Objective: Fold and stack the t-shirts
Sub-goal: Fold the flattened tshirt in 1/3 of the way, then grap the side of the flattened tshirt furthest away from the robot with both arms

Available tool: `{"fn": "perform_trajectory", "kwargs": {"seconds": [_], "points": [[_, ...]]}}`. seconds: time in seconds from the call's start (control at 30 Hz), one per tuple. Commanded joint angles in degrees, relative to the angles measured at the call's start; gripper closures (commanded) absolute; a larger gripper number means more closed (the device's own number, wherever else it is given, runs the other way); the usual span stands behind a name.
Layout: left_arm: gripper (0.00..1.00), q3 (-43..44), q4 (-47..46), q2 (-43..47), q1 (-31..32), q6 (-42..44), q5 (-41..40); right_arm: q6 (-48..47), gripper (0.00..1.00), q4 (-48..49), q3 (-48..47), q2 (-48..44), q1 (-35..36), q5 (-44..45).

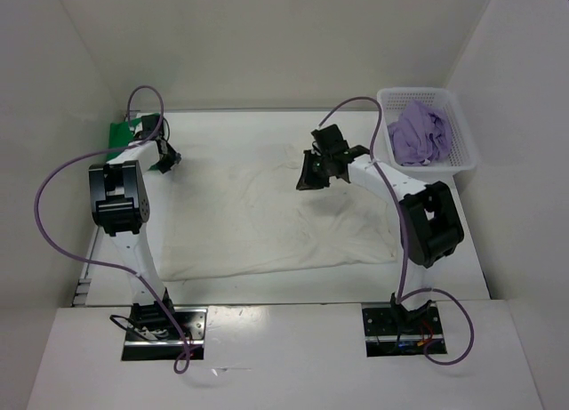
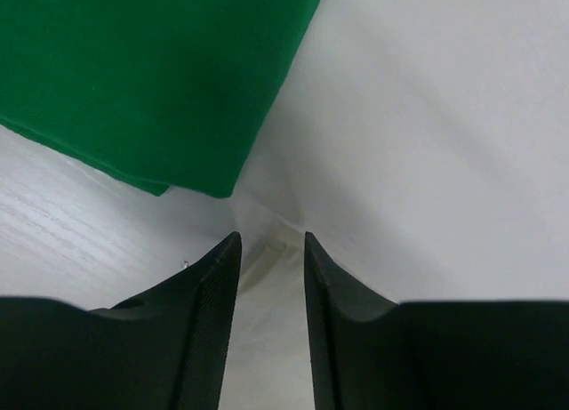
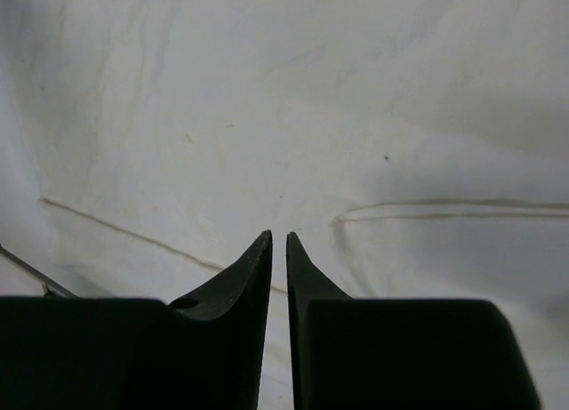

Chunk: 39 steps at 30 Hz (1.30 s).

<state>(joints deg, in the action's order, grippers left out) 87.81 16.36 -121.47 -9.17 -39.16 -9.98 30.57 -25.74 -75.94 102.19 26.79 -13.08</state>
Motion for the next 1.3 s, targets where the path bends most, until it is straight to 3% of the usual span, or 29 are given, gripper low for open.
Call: {"fn": "perform_trajectory", "kwargs": {"seconds": [0.0, 0.17, 0.33, 0.5, 0.6, 0.63, 0.7, 0.73, 0.8, 0.9, 1.27], "points": [[0.60, 1.5, -0.7, -0.9, -0.1, 1.2, 0.6, -0.9, 0.83, 2.2, -4.4, 1.5, -0.9, -0.6], [0.72, 1.5, -2.0, -1.4, -0.1, 1.2, 3.0, -1.5, 0.67, 2.7, -10.1, 4.9, -2.9, 1.7], [0.81, 0.3, -2.6, -0.9, -0.1, 1.2, 4.4, -2.1, 0.61, 3.5, -18.8, 12.8, -9.1, 3.6], [0.93, 0.3, -3.9, 0.8, -0.1, 1.2, 6.8, -4.1, 0.58, 3.0, -32.3, 22.0, -13.3, 10.9], [0.97, 0.3, -4.4, 2.4, -0.1, 1.2, 6.8, -6.0, 0.58, -3.2, -47.0, 32.4, -14.7, 12.4], [0.98, -0.3, -4.4, 3.0, -0.1, 1.2, 6.8, -7.6, 0.57, -5.6, -57.2, 38.9, -14.7, 14.1], [1.00, -0.3, -4.4, 3.5, -0.1, 1.2, 6.8, -8.8, 0.57, -13.3, -68.4, 46.0, -14.7, 16.1], [1.00, -1.1, -4.4, 4.1, -0.1, 1.2, 7.4, -9.3, 0.57, -16.0, -81.3, 53.6, -14.7, 16.9], [1.00, -1.8, -5.1, 4.8, -0.1, 1.2, 7.4, -10.4, 0.54, -21.0, -93.7, 60.9, -14.7, 18.7], [1.00, -2.5, -5.1, 5.3, -0.1, 1.7, 7.4, -11.1, 0.53, -16.8, -87.5, 59.8, -15.4, 20.1], [1.00, -3.5, -6.2, 6.3, -0.1, 1.2, 8.6, -12.5, 0.52, -16.8, -87.4, 62.6, -14.1, 18.4]]}}
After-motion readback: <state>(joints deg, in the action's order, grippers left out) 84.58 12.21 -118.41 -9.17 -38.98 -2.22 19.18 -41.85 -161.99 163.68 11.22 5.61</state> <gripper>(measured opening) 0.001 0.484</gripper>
